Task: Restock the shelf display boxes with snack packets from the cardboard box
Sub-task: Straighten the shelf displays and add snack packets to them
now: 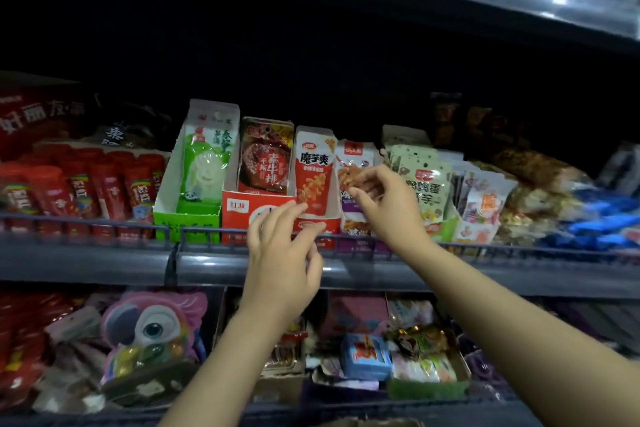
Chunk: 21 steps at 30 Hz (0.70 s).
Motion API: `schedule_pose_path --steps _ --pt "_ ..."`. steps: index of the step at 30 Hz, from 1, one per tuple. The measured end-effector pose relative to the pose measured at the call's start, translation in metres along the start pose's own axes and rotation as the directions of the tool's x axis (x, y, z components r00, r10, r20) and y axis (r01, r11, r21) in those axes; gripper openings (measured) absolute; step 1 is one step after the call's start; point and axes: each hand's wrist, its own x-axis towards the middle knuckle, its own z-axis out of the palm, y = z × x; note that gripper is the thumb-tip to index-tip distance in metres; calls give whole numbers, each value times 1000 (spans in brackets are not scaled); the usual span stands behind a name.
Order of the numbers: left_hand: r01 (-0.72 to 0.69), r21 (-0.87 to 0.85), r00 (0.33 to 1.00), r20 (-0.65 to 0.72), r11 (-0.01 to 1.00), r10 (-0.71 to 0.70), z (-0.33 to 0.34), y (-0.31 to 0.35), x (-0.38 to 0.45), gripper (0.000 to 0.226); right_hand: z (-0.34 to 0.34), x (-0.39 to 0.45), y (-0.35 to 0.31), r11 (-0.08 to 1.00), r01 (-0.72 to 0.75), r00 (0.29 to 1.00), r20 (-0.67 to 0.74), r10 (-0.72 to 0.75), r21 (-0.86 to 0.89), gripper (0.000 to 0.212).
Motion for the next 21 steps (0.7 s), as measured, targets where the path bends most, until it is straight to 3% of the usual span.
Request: schedule_pose_path --steps 5,10,15,21 --pt "73 -86 995 78 994 -67 6 21 -35 38 -12 -68 18 995 -88 995 43 86 53 10" --pt "218 -108 933 316 970 -174 24 34 -83 28 -4 -144 59 981 -190 977 103 186 31 10" --pt "378 -58 763 585 924 -276 46 38 -138 30 18 -217 103 957 -287 928 235 289 -46 13" --pt "449 107 492 799 887 -346 87 30 -217 33 52 -293 148 874 -463 753 455 476 -148 24"
